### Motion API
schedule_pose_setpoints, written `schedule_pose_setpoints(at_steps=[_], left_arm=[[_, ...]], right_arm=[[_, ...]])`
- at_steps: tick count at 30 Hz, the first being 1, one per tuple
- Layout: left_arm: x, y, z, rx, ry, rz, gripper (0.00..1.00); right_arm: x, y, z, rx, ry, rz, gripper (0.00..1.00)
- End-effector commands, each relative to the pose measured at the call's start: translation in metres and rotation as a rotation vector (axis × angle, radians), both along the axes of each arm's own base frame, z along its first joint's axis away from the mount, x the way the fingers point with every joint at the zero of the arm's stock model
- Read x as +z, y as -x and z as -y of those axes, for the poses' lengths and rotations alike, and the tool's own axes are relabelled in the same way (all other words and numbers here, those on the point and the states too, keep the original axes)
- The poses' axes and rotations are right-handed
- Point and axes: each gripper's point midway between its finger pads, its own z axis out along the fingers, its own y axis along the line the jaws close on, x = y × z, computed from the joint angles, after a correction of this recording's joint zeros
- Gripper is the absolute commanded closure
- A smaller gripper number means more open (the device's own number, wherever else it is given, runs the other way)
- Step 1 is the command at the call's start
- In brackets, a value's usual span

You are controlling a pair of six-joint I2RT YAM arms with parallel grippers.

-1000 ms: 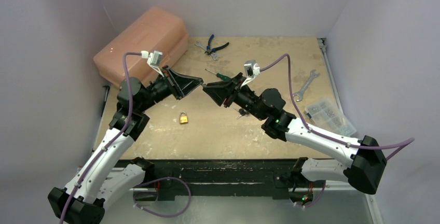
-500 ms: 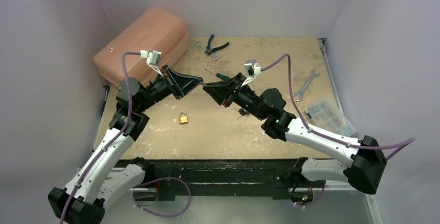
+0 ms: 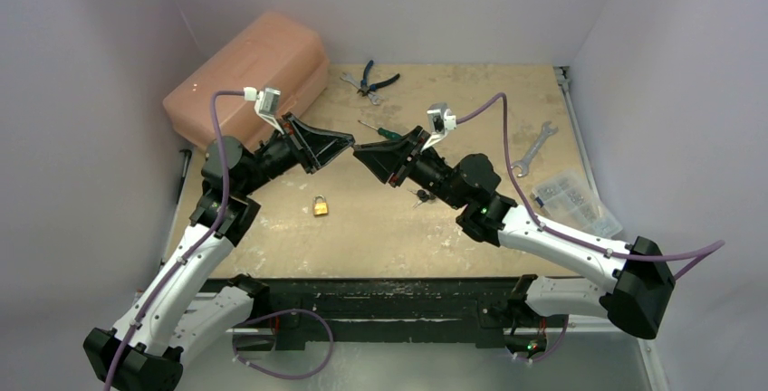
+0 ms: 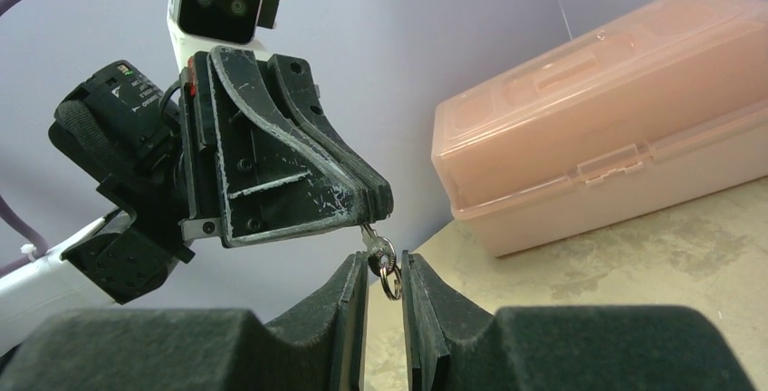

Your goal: Unlock with the key

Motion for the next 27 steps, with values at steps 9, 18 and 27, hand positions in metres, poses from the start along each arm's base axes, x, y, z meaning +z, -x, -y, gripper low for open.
schedule_pose_setpoints(at_steps=[9, 18, 27], left_arm=[[0.019, 0.014, -0.001, -0.038, 0.031, 0.073, 1.00], [0.004, 0.008, 0.003, -0.043, -0.003, 0.040, 1.00], [0.003, 0.009, 0.005, -0.062, -0.005, 0.049, 1.00]], right_arm=[[0.024, 0.001, -0.001, 0.007, -0.052, 0.035, 0.93], [0.024, 0.009, -0.002, 0.050, -0.056, 0.052, 1.00], [0.028, 0.021, -0.001, 0.096, -0.056, 0.088, 0.76]])
